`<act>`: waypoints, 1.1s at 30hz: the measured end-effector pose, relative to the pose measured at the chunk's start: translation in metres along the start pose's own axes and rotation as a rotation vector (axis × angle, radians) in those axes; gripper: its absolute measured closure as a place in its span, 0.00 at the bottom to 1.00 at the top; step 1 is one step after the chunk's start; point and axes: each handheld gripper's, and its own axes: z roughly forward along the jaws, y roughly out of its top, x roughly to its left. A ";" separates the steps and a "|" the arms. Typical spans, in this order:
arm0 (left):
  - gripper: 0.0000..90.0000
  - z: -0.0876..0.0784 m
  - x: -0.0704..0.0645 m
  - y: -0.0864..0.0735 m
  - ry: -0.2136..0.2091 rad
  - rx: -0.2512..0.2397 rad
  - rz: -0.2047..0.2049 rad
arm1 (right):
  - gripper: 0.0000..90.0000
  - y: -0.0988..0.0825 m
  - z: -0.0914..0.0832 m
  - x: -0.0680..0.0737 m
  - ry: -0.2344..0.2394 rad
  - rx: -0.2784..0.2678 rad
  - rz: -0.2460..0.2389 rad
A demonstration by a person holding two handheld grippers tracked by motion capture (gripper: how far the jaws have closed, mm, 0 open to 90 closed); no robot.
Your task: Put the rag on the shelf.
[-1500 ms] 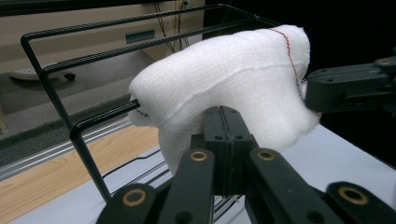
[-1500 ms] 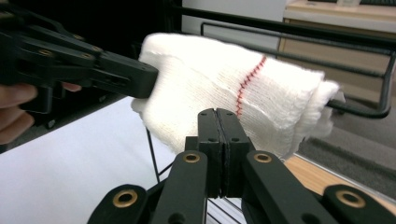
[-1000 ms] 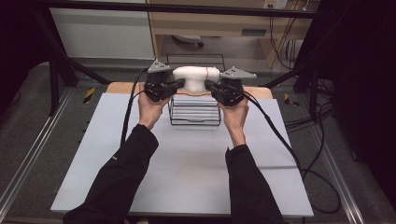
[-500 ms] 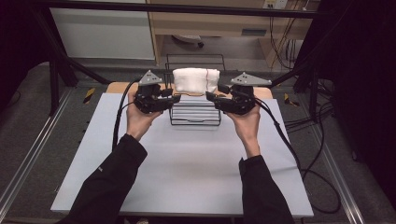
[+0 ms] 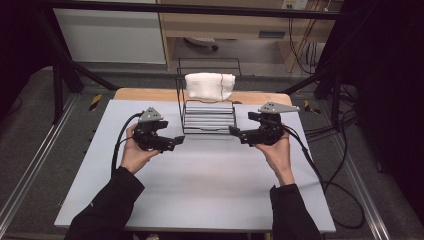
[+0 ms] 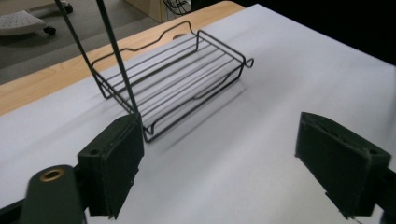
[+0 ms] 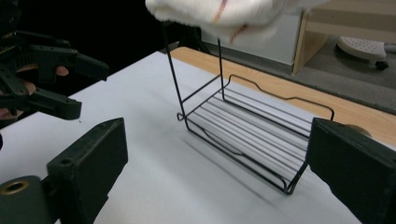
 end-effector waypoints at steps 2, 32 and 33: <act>0.12 -0.003 0.002 -0.011 0.004 0.007 0.003 | 0.04 -0.008 -0.002 0.000 0.005 0.001 0.003; 0.09 -0.050 0.026 -0.137 0.045 0.056 -0.067 | 0.00 -0.139 -0.042 -0.027 0.020 0.093 0.101; 0.10 -0.051 0.026 -0.139 0.044 0.058 -0.068 | 0.00 -0.143 -0.043 -0.027 0.019 0.098 0.103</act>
